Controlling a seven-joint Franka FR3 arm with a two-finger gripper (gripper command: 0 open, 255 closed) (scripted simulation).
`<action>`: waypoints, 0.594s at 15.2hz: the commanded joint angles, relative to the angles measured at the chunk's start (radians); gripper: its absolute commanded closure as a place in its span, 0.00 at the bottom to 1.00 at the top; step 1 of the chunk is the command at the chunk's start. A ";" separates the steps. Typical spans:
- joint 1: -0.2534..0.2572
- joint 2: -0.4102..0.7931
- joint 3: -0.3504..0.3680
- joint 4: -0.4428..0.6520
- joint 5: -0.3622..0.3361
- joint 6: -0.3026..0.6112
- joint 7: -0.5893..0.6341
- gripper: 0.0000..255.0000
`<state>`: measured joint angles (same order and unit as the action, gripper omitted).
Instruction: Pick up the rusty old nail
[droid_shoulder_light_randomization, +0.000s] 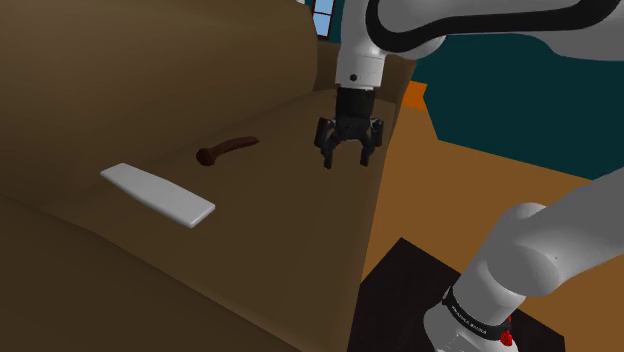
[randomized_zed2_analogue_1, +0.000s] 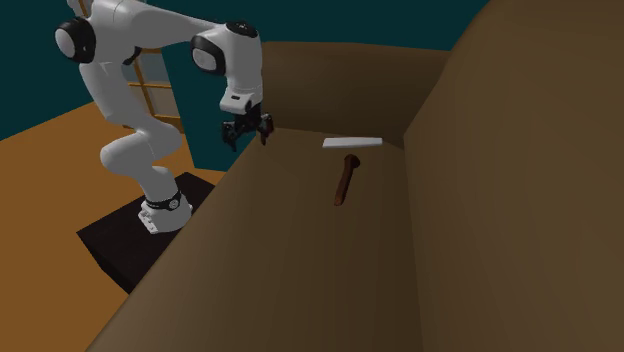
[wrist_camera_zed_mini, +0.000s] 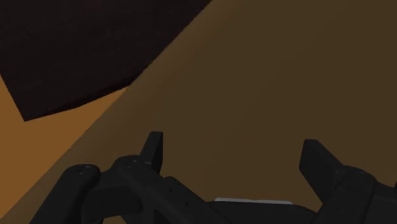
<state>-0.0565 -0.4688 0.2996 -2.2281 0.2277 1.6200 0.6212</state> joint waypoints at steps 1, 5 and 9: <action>-0.013 0.069 0.043 0.052 0.005 0.040 0.107 0.00; -0.038 0.205 0.111 0.168 -0.017 0.096 0.305 0.00; -0.053 0.355 0.163 0.306 -0.076 0.136 0.507 0.00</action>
<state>-0.1057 -0.1505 0.4507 -1.9468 0.1670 1.7368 1.0736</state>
